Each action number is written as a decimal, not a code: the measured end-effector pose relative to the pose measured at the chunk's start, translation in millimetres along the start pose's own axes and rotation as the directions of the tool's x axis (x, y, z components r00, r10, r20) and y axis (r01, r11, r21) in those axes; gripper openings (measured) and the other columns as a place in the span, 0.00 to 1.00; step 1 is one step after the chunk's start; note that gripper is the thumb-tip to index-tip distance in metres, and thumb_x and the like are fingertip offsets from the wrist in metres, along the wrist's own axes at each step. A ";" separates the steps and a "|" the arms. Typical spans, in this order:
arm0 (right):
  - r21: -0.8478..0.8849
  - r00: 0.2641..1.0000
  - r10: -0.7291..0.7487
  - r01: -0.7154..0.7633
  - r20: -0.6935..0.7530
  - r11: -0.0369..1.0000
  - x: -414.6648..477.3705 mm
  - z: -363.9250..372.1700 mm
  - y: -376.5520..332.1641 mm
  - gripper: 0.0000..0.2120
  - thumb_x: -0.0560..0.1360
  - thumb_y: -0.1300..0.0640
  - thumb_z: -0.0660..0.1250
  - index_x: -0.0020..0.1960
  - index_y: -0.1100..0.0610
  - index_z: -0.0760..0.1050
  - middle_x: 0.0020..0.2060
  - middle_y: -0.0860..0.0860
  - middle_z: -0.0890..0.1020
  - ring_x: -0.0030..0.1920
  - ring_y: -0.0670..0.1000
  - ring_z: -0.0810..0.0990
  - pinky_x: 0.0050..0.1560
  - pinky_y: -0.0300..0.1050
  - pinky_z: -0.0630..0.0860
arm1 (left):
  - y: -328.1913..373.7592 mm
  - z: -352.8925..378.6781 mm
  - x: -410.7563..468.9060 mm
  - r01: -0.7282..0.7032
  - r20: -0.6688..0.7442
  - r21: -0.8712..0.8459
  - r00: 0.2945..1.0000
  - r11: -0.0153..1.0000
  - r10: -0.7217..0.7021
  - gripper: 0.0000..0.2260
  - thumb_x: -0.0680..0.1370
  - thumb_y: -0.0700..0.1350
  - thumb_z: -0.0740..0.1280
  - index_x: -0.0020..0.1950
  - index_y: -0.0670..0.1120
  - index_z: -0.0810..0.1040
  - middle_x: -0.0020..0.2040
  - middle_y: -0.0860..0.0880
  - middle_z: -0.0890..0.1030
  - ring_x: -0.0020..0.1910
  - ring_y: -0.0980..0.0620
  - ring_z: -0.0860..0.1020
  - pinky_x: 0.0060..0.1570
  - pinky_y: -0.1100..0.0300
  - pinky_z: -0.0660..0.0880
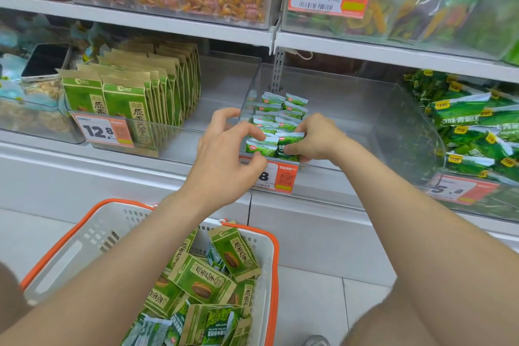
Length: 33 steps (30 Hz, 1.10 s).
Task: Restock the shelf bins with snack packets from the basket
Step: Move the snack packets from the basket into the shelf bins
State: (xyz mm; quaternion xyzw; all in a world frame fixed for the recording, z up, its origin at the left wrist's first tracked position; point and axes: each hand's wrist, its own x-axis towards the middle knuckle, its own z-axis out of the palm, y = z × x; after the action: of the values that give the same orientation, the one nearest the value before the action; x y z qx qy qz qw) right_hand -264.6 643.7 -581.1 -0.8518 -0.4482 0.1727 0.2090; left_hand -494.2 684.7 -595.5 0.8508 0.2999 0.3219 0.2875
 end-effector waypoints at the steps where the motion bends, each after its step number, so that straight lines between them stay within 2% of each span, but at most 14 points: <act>1: 0.021 1.000 0.022 -0.022 0.006 1.000 0.3 -0.7 -2.9 0.17 0.70 0.54 0.82 0.39 0.59 0.75 0.37 0.61 0.85 0.40 0.55 0.88 0.45 0.54 0.86 | -0.5 0.0 0.1 -0.001 -0.001 0.001 1.000 1.000 0.001 0.13 0.72 0.54 0.66 0.55 0.58 0.80 0.72 0.53 0.64 0.72 0.52 0.68 0.71 0.42 0.68; 3: 0.074 0.997 0.068 -0.066 -0.023 0.995 -0.7 -2.5 -6.5 0.20 0.68 0.57 0.82 0.32 0.57 0.70 0.29 0.56 0.82 0.38 0.55 0.88 0.47 0.56 0.86 | -1.9 0.1 0.0 -0.011 -0.004 0.007 1.000 1.000 0.011 0.11 0.73 0.53 0.67 0.54 0.58 0.81 0.72 0.54 0.64 0.71 0.53 0.68 0.72 0.42 0.67; 5: 0.151 0.990 0.108 -0.093 -0.094 0.984 0.9 -2.1 -6.3 0.21 0.67 0.60 0.82 0.31 0.55 0.68 0.27 0.54 0.80 0.42 0.56 0.87 0.47 0.58 0.85 | -2.8 0.1 -0.3 -0.022 -0.009 0.013 1.000 1.000 0.022 0.10 0.73 0.54 0.67 0.54 0.58 0.81 0.71 0.55 0.64 0.72 0.53 0.68 0.72 0.42 0.67; 8: 0.098 0.993 0.061 -0.050 -0.105 0.994 -0.3 2.5 -7.7 0.18 0.65 0.57 0.84 0.40 0.60 0.76 0.40 0.58 0.82 0.50 0.58 0.85 0.41 0.55 0.85 | -3.3 -0.2 -0.8 -0.030 -0.019 0.019 0.999 0.999 0.030 0.10 0.74 0.53 0.67 0.54 0.58 0.81 0.71 0.55 0.64 0.72 0.53 0.68 0.72 0.43 0.67; 11: -0.002 0.994 -0.039 0.039 -0.101 0.999 -5.2 4.6 -8.7 0.21 0.67 0.54 0.84 0.50 0.60 0.76 0.48 0.58 0.78 0.58 0.57 0.77 0.45 0.56 0.84 | -6.0 -1.1 -0.8 -0.052 -0.027 0.021 0.998 0.998 0.052 0.09 0.76 0.51 0.70 0.56 0.57 0.80 0.72 0.55 0.65 0.73 0.53 0.68 0.71 0.50 0.67; 15: 0.075 0.997 0.017 -0.011 -0.079 0.997 -13.3 -2.6 -10.7 0.34 0.67 0.54 0.85 0.63 0.56 0.67 0.55 0.53 0.67 0.46 0.60 0.83 0.43 0.54 0.85 | -9.6 -1.1 -2.7 -0.080 -0.029 0.015 0.996 0.997 0.081 0.10 0.78 0.46 0.72 0.58 0.54 0.80 0.71 0.53 0.67 0.71 0.59 0.67 0.62 0.72 0.60; 17: 0.084 0.997 0.046 -0.041 -0.061 0.996 -14.2 -6.1 -9.0 0.39 0.65 0.52 0.85 0.67 0.57 0.66 0.57 0.53 0.68 0.50 0.62 0.83 0.48 0.55 0.84 | -10.9 -1.3 -4.5 -0.099 -0.032 0.013 0.994 0.995 0.100 0.10 0.78 0.46 0.72 0.59 0.53 0.79 0.70 0.52 0.68 0.67 0.63 0.67 0.60 0.79 0.58; 19: 0.031 0.996 0.033 -0.031 -0.077 0.999 -12.5 -10.6 -3.1 0.41 0.65 0.46 0.85 0.68 0.57 0.67 0.57 0.53 0.71 0.60 0.61 0.79 0.56 0.55 0.80 | -12.6 -1.5 -7.4 -0.142 -0.052 0.015 0.988 0.990 0.142 0.12 0.79 0.45 0.72 0.62 0.51 0.78 0.67 0.51 0.69 0.65 0.63 0.68 0.64 0.77 0.59; 22: -0.041 0.985 -0.023 0.016 -0.174 0.999 -16.4 -18.1 0.5 0.31 0.71 0.42 0.79 0.66 0.57 0.74 0.58 0.54 0.79 0.67 0.57 0.73 0.55 0.46 0.71 | -14.9 1.9 -15.0 -0.169 -0.146 0.061 0.973 0.984 0.177 0.13 0.79 0.46 0.73 0.63 0.49 0.75 0.62 0.51 0.70 0.64 0.52 0.71 0.65 0.59 0.67; 26: 0.004 0.896 -0.200 0.220 -0.397 0.976 -45.7 -19.9 -17.6 0.05 0.75 0.53 0.69 0.51 0.50 0.81 0.40 0.46 0.85 0.53 0.53 0.82 0.56 0.45 0.76 | -22.1 6.1 -29.2 -0.159 -0.302 0.112 0.935 0.981 0.186 0.09 0.79 0.41 0.71 0.52 0.47 0.72 0.50 0.52 0.69 0.50 0.49 0.71 0.50 0.54 0.69; 28: -0.019 0.861 -0.332 0.352 -0.386 0.936 -74.2 -15.1 -37.7 0.04 0.74 0.54 0.68 0.46 0.49 0.82 0.31 0.44 0.83 0.40 0.44 0.82 0.55 0.42 0.77 | -31.3 8.9 -36.5 -0.103 -0.236 0.096 0.964 0.990 0.123 0.08 0.78 0.42 0.70 0.48 0.48 0.71 0.42 0.55 0.72 0.43 0.50 0.72 0.44 0.50 0.70; 30: -0.088 0.836 -0.500 0.493 -0.226 0.865 -106.2 -4.8 -58.7 0.04 0.73 0.54 0.69 0.45 0.49 0.83 0.29 0.44 0.82 0.35 0.41 0.81 0.51 0.39 0.78 | -43.8 11.8 -44.9 0.023 -0.054 0.084 0.998 0.996 -0.019 0.06 0.75 0.48 0.68 0.44 0.54 0.71 0.34 0.55 0.76 0.37 0.51 0.76 0.38 0.50 0.73; 32: -0.178 0.781 -0.624 0.614 -0.002 0.769 -129.6 11.9 -72.6 0.05 0.72 0.52 0.69 0.44 0.49 0.84 0.30 0.44 0.82 0.36 0.43 0.80 0.48 0.42 0.79 | -56.7 13.0 -53.4 0.063 0.218 0.224 0.969 0.973 -0.113 0.06 0.72 0.56 0.64 0.40 0.56 0.70 0.32 0.55 0.78 0.36 0.50 0.78 0.38 0.52 0.75; 33: -0.222 0.762 -0.639 0.644 0.104 0.732 -135.9 22.7 -76.0 0.07 0.72 0.50 0.69 0.45 0.49 0.84 0.32 0.45 0.83 0.38 0.45 0.81 0.46 0.44 0.80 | -64.7 14.2 -58.5 0.051 0.363 0.299 0.917 0.953 -0.163 0.06 0.72 0.57 0.63 0.38 0.57 0.71 0.33 0.56 0.79 0.38 0.50 0.79 0.41 0.52 0.77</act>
State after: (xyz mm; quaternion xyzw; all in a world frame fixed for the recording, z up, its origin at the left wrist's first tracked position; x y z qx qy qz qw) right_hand -401.3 573.5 -547.1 -0.6623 -0.7340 0.0422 0.1447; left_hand -540.8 682.2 -670.5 0.9116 0.3275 0.0866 0.2330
